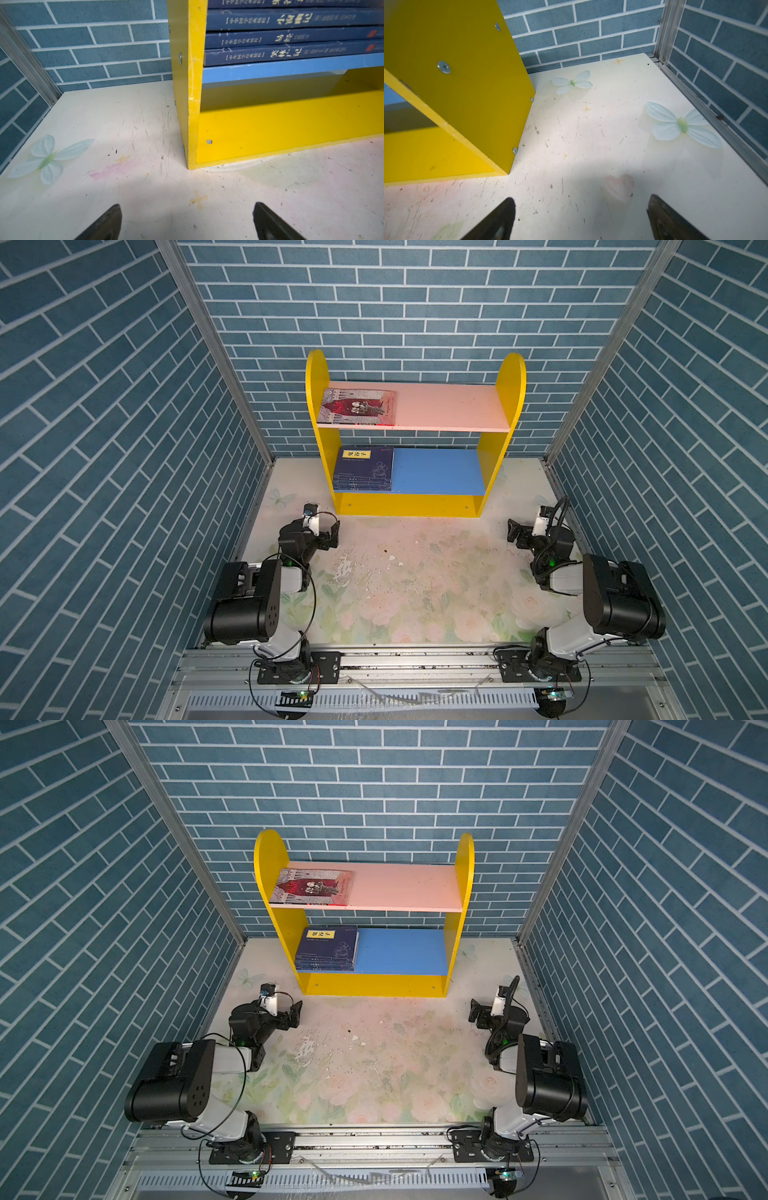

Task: Stacking books/files
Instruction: Reset both arms

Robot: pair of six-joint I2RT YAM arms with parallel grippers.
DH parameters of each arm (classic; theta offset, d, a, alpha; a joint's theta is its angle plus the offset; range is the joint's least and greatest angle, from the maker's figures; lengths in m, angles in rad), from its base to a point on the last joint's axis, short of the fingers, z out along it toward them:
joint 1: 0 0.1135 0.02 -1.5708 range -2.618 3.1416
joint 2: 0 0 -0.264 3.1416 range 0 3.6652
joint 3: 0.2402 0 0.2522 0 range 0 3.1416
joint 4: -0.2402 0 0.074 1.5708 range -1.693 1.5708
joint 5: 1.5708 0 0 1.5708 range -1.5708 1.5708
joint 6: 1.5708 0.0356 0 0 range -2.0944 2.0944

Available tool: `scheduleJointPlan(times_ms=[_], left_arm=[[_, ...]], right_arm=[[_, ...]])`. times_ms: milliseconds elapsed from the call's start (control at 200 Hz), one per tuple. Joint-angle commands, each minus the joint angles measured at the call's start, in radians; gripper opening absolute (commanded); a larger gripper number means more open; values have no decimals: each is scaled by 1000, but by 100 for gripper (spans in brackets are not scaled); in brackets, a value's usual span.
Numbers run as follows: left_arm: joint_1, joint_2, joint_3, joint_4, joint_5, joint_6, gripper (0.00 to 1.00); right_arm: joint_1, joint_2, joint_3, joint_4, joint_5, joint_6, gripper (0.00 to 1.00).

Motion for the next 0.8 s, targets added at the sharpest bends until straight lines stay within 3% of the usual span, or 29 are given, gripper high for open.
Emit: scheduleJointPlan(times_ms=[0, 130, 185, 230, 320, 390, 515, 580, 735, 790], left_arm=[[-1, -8, 0, -10, 3, 13, 100], [3, -15, -22, 32, 10, 10, 100], [8, -13, -147, 267, 17, 12, 100], [-17, 39, -244, 475, -53, 23, 100], [-13, 5, -144, 274, -58, 1, 100], [-13, -27, 28, -103, -37, 29, 100], [-15, -27, -134, 220, -32, 26, 100], [-18, 44, -211, 445, -27, 12, 100], [-9, -12, 18, -44, -67, -2, 100], [-28, -16, -9, -12, -97, 11, 100]], right_arm=[[2, -13, -3, -1, -15, -49, 99], [2, -12, -3, -1, -15, -49, 99], [2, -13, -3, -1, -15, -49, 99], [2, -13, -3, -1, -15, -48, 99], [2, -11, -3, -1, -15, -49, 99], [2, -13, -3, -1, -15, -49, 99], [4, -12, -4, -2, -15, -49, 99], [4, -13, -3, 0, -15, -49, 99], [4, -12, -3, -2, -15, -49, 99], [4, -13, -3, -1, -15, -48, 99]])
